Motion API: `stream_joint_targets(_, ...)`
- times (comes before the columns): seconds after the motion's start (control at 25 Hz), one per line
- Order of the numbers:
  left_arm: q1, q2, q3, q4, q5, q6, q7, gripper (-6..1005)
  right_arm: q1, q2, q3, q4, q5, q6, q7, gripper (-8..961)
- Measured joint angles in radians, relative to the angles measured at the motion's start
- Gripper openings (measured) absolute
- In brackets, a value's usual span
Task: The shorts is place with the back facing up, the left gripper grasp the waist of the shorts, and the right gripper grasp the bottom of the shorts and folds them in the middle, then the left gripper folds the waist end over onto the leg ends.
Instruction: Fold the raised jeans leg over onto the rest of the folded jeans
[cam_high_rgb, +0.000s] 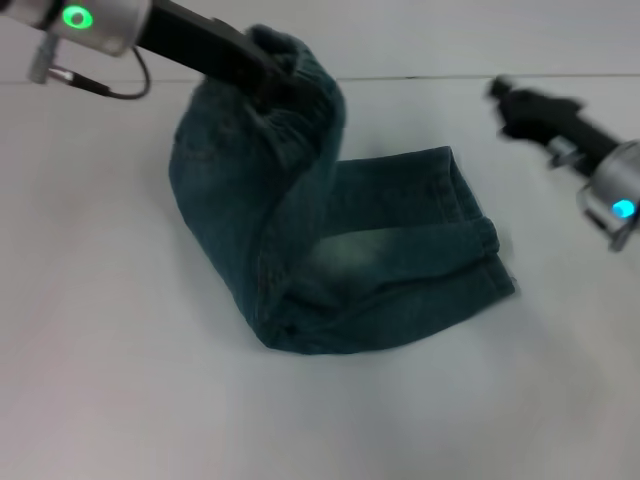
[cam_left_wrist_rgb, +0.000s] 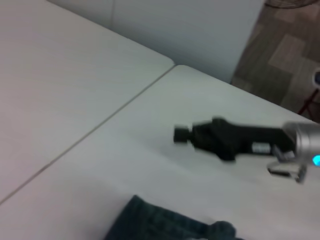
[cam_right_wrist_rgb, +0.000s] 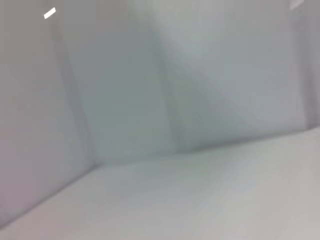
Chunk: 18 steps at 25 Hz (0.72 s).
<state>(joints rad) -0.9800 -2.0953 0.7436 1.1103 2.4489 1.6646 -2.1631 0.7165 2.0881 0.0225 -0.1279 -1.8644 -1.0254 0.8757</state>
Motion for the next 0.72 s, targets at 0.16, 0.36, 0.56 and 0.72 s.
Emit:
stream_joint_targets(0.16, -0.003, -0.045, 0.052, -0.037, -0.05, -0.058, 0.038, 103, -0.031, -0.003, 0.003, -0.043, 0.181, -0.017, 0.002, 3)
stream_joint_targets(0.36, 0.003, -0.07, 0.19, -0.202, -0.204, -0.235, 0.076, 102, -0.054, -0.003, -0.002, -0.041, 0.285, -0.045, 0.002, 3)
stream_joint_targets(0.56, 0.004, -0.072, 0.325, -0.339, -0.252, -0.379, 0.073, 120, -0.064, 0.0, -0.004, -0.035, 0.288, -0.056, 0.006, 2)
stream_joint_targets(0.72, 0.046, -0.073, 0.35, -0.351, -0.276, -0.444, 0.076, 191, -0.071, 0.0, -0.02, -0.032, 0.282, -0.06, 0.016, 2)
